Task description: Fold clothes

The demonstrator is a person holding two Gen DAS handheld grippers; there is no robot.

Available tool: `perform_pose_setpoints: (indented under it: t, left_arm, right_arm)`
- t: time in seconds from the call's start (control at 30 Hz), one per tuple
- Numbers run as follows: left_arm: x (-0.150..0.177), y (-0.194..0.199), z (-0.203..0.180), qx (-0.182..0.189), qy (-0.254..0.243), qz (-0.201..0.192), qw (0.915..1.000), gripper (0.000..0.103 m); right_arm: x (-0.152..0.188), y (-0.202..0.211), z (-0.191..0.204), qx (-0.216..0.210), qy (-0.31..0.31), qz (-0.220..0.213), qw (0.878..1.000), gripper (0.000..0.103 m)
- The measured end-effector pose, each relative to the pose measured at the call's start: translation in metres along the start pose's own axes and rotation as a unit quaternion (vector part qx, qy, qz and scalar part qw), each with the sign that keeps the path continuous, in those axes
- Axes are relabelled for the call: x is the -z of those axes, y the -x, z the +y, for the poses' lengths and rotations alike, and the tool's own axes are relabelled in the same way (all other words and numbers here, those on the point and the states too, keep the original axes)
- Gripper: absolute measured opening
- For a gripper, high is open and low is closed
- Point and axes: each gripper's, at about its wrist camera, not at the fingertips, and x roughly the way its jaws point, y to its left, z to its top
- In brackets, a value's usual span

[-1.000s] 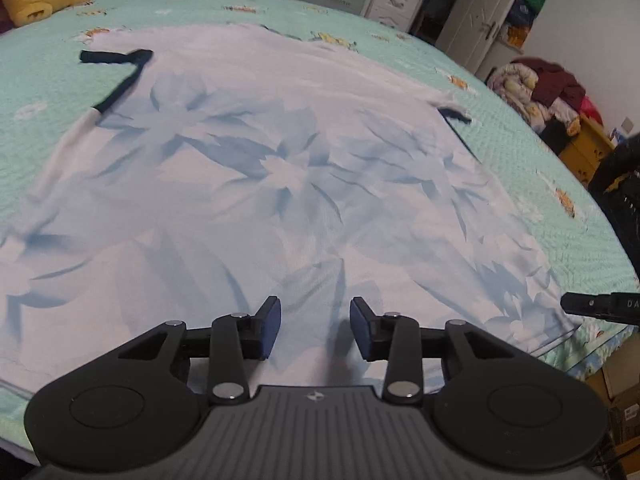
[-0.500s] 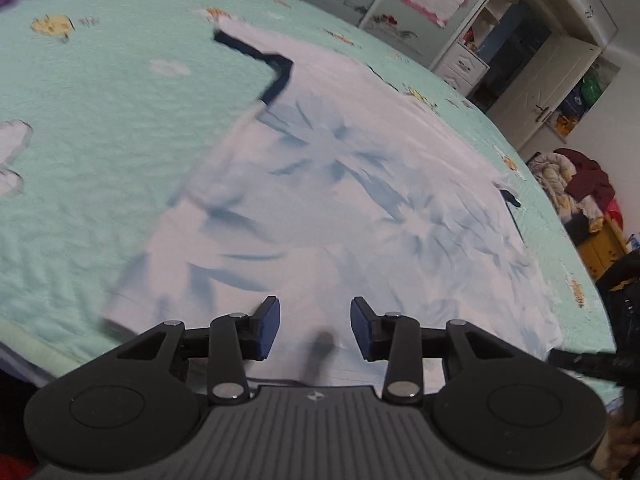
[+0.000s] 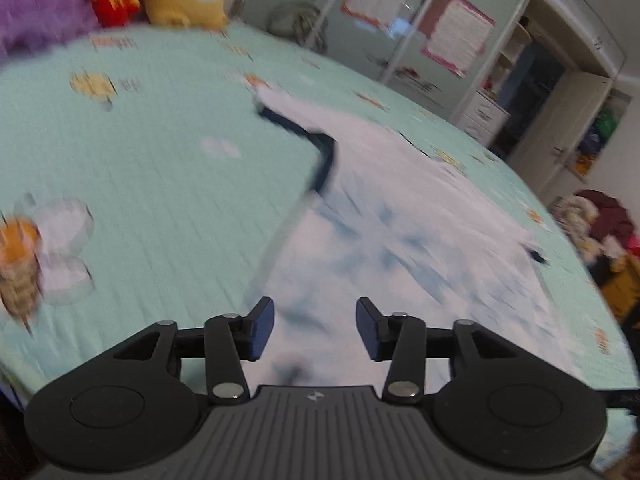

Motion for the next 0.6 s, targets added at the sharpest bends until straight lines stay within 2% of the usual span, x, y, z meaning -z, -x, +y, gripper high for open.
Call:
perform_pose_setpoints:
  t: [0.07, 0.23, 0.5, 0.6]
  left_arm:
    - [-0.005, -0.014, 0.015, -0.006, 0.021, 0.014, 0.9997, 0.051]
    - [-0.016, -0.04, 0.036, 0.018, 0.036, 0.038, 0.9985, 0.051]
    - [-0.035, -0.075, 0.033, 0.074, 0.029, 0.064, 0.9948, 0.051]
    - [-0.038, -0.089, 0.025, 0.083, 0.03, 0.069, 0.9937, 0.051]
  right_arm:
    - [-0.007, -0.011, 0.004, 0.021, 0.012, 0.007, 1.0, 0.029]
    - [-0.015, -0.031, 0.006, 0.033, 0.02, 0.019, 0.999, 0.029]
    - [-0.039, -0.045, 0.007, 0.005, 0.013, 0.031, 0.999, 0.03]
    - [-0.064, -0.06, 0.028, 0.012, 0.048, 0.021, 0.999, 0.03]
